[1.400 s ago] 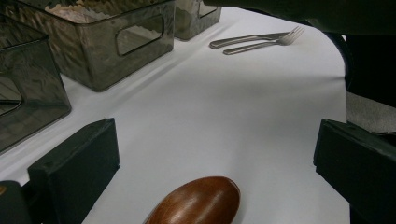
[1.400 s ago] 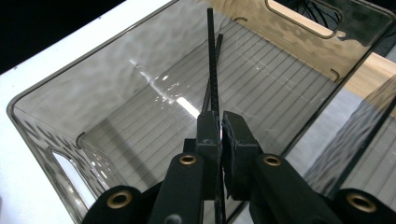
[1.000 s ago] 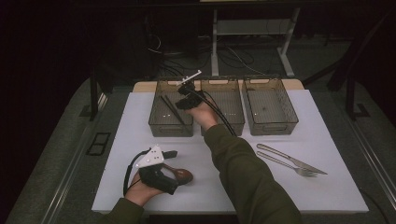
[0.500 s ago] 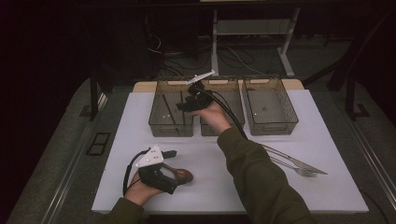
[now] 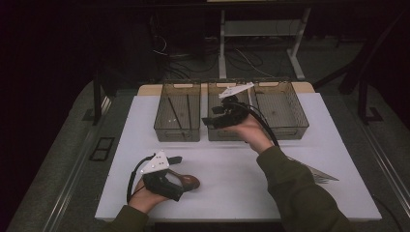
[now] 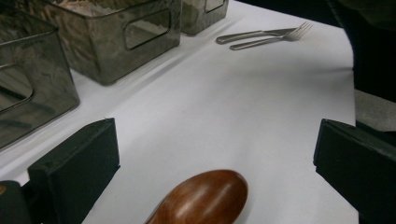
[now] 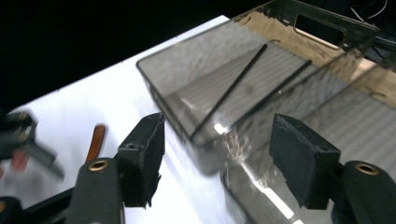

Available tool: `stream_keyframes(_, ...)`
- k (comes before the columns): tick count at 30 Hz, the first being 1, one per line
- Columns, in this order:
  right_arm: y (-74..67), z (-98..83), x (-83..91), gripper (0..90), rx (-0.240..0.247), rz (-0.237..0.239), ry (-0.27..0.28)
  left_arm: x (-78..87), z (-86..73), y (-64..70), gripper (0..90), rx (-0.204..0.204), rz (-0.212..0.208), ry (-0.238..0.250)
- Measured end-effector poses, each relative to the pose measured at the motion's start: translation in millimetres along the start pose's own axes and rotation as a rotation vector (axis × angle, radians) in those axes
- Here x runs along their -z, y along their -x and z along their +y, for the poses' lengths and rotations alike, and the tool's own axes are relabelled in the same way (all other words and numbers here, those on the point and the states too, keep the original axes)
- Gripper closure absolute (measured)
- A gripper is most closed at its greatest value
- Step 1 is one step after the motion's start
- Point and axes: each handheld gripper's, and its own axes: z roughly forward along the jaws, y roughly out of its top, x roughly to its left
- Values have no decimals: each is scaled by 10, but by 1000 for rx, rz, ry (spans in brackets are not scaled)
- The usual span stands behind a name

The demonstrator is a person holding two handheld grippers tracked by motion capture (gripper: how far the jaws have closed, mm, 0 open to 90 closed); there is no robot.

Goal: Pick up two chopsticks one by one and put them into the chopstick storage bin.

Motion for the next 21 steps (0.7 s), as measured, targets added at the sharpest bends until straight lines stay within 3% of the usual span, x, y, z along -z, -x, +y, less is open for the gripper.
stream_keyframes(10, 14, -393, 546, 327, 17, 20, 64, 27, -2, -7, 0, 4, 9, 5)
stream_keyframes(21, 9, -855, 884, 258, 6, 21, 62, 33, 2, 11, 0, 4, 18, 4)
